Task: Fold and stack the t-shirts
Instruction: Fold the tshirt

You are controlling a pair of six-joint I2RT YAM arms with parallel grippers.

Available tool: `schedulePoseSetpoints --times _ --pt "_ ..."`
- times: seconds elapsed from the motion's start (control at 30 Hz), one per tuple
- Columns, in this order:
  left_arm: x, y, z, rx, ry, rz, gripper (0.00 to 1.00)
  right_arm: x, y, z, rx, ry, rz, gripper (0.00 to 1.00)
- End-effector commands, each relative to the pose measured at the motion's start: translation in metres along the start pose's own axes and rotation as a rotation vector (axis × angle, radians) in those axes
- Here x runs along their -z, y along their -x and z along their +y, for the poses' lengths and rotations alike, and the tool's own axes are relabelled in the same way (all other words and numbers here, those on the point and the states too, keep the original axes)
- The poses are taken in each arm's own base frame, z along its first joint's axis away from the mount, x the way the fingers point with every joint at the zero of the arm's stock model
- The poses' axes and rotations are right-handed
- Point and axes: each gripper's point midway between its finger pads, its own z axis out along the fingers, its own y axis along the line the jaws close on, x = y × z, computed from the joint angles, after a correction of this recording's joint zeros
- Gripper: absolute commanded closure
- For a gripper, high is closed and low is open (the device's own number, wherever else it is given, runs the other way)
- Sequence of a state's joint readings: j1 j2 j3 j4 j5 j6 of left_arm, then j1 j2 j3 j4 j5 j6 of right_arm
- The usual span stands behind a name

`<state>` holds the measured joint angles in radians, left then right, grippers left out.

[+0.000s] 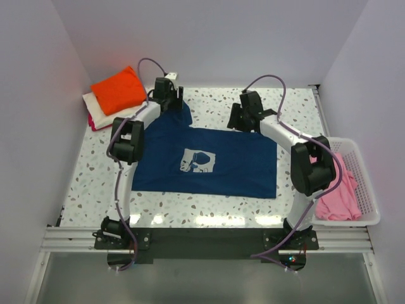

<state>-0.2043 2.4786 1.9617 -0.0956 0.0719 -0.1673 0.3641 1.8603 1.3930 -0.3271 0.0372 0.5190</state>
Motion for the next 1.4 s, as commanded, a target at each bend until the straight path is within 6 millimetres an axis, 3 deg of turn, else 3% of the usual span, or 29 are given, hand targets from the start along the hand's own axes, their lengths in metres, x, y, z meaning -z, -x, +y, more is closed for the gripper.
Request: schedulePoseSetpoints --times 0.0,0.13,0.3,0.53,0.73,1.0,1.1,1.13,1.23,1.37 --pt "-0.008 0.016 0.004 -0.085 0.044 -0.01 0.29 0.002 0.022 0.013 0.013 0.049 -0.064 0.49" --pt "-0.016 0.018 -0.003 -0.096 0.047 -0.007 0.29 0.003 0.019 0.009 0.025 0.038 -0.061 0.49" --pt "-0.024 -0.003 -0.001 -0.111 0.076 0.04 0.32 0.005 0.019 0.007 0.028 0.032 -0.063 0.49" --pt "-0.026 -0.015 -0.012 -0.135 0.043 0.065 0.55 0.005 0.016 0.005 0.028 0.027 -0.053 0.5" --pt "-0.018 -0.003 -0.016 -0.117 0.037 0.016 0.72 0.006 0.019 0.006 0.031 0.029 -0.057 0.5" --pt "0.003 0.061 -0.013 -0.077 0.074 -0.157 0.99 0.009 0.023 0.0 0.043 -0.008 -0.068 0.5" --pt "0.014 0.08 -0.002 -0.04 0.111 -0.212 1.0 0.01 0.024 -0.008 0.052 -0.044 -0.069 0.5" --pt "0.017 0.078 0.008 -0.026 0.131 -0.207 1.0 0.009 0.024 -0.009 0.052 -0.052 -0.07 0.5" --pt "0.036 0.106 0.022 0.019 0.143 -0.291 1.0 0.009 0.025 -0.015 0.055 -0.077 -0.073 0.5" --pt "0.051 0.122 0.031 0.043 0.13 -0.339 1.0 0.007 0.027 -0.026 0.061 -0.12 -0.075 0.5"
